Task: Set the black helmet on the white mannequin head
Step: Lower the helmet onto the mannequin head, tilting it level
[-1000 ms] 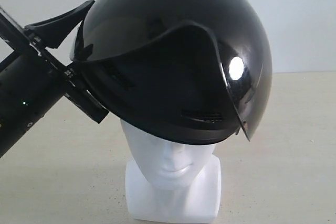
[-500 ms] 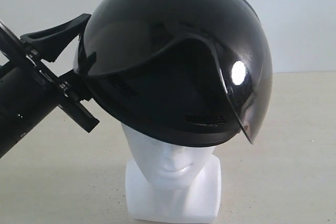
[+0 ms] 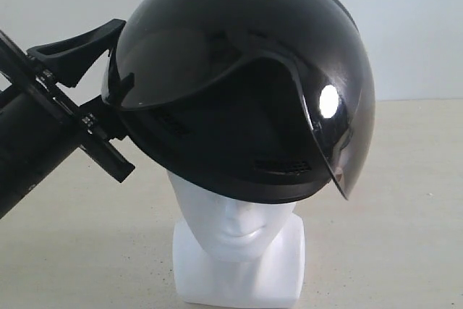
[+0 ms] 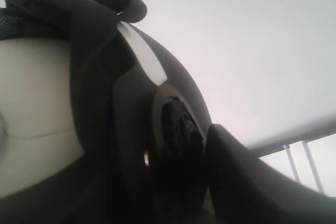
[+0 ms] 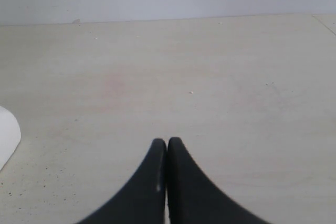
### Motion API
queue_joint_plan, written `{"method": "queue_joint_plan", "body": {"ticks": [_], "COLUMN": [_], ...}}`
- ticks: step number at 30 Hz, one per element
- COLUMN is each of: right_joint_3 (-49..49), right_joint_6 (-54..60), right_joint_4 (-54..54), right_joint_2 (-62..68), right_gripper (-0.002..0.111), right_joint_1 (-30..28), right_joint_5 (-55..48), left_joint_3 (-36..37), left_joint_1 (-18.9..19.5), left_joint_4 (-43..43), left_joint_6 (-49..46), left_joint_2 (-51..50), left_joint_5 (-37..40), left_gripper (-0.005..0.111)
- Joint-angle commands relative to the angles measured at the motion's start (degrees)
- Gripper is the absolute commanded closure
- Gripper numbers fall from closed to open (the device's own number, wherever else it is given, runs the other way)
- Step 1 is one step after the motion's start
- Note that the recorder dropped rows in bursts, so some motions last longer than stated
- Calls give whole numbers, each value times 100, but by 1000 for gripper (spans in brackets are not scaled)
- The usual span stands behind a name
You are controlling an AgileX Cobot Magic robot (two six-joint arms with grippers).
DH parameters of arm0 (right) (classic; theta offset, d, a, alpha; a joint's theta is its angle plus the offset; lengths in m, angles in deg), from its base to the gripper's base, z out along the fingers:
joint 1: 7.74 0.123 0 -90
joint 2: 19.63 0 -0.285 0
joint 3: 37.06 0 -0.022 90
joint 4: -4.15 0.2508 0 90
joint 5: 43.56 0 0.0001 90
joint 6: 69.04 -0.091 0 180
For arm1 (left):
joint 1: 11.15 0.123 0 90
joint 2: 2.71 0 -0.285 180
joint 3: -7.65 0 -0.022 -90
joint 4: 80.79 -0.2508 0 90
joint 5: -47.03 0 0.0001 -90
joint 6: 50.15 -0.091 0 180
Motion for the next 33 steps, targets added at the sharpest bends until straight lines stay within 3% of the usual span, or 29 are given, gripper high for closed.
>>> {"method": "queue_joint_plan", "body": {"ticks": [1, 8, 18, 26, 33], "right_joint_3": [1, 1, 1, 1, 1], "right_joint_6": [11, 11, 11, 11, 11], "right_joint_4": [-32, -32, -32, -32, -32], "right_joint_2": [-23, -23, -23, -23, -23], "right_gripper": [108, 108, 108, 108, 108], "right_joint_1": [-14, -14, -14, -14, -14], "right_joint_5": [19, 19, 19, 19, 19], "left_joint_3": [207, 207, 207, 207, 207], "left_joint_1": [125, 125, 125, 125, 125], "left_joint_4": [288, 284, 202, 276, 286], "left_joint_6": [-407, -362, -320, -320, -342], "left_joint_2": [-106, -106, -106, -106, -106], "left_joint_5": [1031, 1529, 1420, 1456, 1750], "left_gripper": [102, 102, 101, 65, 58]}}
